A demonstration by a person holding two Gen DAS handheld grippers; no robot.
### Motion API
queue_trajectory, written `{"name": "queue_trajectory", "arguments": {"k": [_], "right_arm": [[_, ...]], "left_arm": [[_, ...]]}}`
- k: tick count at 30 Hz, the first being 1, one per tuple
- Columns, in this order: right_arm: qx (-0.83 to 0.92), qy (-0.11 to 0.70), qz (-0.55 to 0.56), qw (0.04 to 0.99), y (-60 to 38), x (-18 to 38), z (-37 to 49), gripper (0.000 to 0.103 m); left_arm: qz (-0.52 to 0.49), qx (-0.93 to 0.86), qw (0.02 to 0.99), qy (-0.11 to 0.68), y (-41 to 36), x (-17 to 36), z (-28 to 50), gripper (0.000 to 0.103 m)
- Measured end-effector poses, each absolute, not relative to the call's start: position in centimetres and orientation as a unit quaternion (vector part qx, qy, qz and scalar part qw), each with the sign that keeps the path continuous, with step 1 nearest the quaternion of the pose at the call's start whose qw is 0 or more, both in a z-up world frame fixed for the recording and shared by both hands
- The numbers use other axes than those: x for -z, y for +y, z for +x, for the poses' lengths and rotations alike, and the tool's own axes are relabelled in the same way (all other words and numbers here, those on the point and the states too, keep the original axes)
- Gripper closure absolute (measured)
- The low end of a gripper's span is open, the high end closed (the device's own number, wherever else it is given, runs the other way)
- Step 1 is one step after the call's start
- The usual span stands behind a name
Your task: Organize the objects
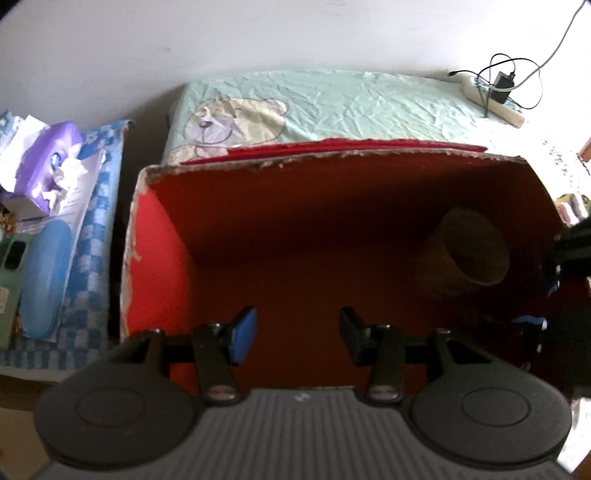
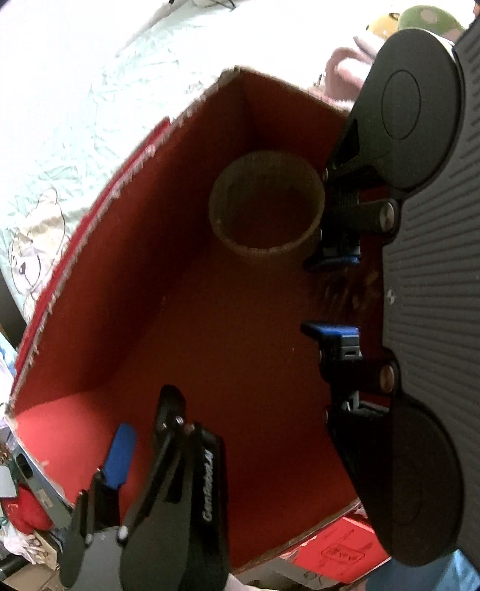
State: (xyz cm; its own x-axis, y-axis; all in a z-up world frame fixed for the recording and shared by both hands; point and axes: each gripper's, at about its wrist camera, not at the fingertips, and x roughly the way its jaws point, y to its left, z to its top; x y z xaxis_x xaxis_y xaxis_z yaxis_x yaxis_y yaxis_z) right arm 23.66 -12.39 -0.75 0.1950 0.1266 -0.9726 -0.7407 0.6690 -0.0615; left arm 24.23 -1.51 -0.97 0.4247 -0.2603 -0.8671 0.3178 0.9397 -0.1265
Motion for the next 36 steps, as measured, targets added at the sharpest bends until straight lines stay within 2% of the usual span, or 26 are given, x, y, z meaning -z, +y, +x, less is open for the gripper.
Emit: {"name": "queue_trajectory", "arguments": {"k": [9, 19, 25, 31, 36], "right_arm": [[-0.297, 0.575, -0.292, 0.704, -11.9, 4.1, 22.6, 0.072], [-0.264, 0.572, -0.300, 0.716, -12.5, 5.8, 22.4, 0.072], [-0.252, 0.558, -0.249, 0.750, -13.2, 6.4, 22.6, 0.072], [-0.253, 0.547, -0.184, 0.777, -13.8, 6.7, 23.0, 0.072], [-0.257, 0.546, -0.174, 0.778, -13.8, 7.3, 23.2, 0.072]], "left_arm": [[0.050, 0.152, 0.845, 0.510, -2.1, 1.1, 24.3, 0.053], [0.093, 0.139, 0.846, 0.507, -3.6, 1.4, 24.6, 0.047], [0.105, 0.140, 0.843, 0.508, -3.9, 1.5, 24.7, 0.041], [0.115, 0.138, 0.843, 0.507, -4.2, 1.5, 24.5, 0.040], [0.123, 0.136, 0.842, 0.508, -4.4, 1.6, 24.5, 0.036]]}}
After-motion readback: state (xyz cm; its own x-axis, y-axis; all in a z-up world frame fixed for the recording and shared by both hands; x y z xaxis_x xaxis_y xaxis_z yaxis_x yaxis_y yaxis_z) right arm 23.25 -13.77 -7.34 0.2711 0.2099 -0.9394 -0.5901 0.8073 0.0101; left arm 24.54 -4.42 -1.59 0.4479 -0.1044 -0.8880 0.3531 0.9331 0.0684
